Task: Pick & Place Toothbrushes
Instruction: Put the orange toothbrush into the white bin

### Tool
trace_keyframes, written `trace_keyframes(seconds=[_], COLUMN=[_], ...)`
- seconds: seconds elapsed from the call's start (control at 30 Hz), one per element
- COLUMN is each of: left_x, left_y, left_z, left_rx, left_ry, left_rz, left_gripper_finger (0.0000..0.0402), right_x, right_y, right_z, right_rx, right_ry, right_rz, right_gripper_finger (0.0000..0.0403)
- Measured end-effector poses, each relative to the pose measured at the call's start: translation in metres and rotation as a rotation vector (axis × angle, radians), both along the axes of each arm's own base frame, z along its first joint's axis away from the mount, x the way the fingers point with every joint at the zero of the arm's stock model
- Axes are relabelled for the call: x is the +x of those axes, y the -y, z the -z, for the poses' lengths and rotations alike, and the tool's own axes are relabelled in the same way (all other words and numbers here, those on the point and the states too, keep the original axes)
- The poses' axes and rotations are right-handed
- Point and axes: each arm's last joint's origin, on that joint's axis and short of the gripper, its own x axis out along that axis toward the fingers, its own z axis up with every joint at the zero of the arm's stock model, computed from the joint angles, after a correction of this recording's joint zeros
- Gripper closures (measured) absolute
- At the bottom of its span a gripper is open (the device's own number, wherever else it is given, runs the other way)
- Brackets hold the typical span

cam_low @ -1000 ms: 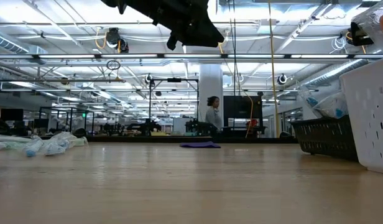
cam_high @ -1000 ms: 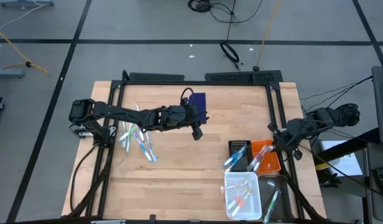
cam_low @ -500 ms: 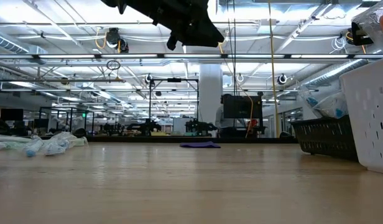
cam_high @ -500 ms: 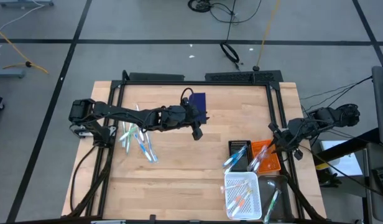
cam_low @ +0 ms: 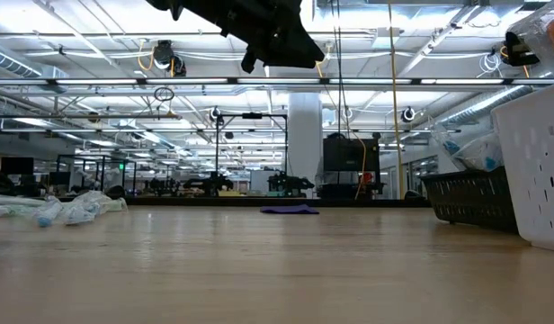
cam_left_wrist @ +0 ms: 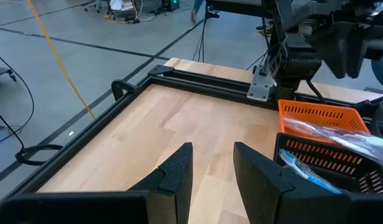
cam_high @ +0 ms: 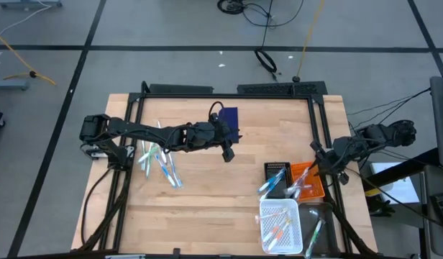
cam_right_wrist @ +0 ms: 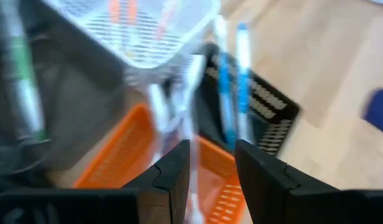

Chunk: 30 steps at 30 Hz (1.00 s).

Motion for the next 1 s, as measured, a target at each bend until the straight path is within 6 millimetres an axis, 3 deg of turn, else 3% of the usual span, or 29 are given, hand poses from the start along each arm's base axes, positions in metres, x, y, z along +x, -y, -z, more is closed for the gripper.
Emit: trace_keyframes(seconds=[0.3,0.57,0.77,1.0], left_x=[0.000,-0.001,-0.025,-0.064], left_y=[0.000,0.001,-0.007,-0.020], left_z=[0.000,0.001,0.001,0.000], left_rx=[-0.023,-0.038,-0.110,-0.250], left_ry=[0.009,-0.002,-0.161,-0.335], left_rz=[-0.008,-0.011,-0.175,-0.401], left_gripper_finger=[0.0284,0.0284,0.0284,0.0284], right_x=[0.027,0.075,0.130,0.185], right_y=[-0.003,-0.018,-0.027,-0.020], right_z=[-0.023,-0.037,-0.027,-0.006], right_rx=[0.020,0.155,0.155,0.153], right_ry=[0.285,0.392,0.400,0.448], right_rz=[0.186,0.324,0.406,0.514], right_gripper_finger=[0.0286,0.0293,0.0293,0.0293])
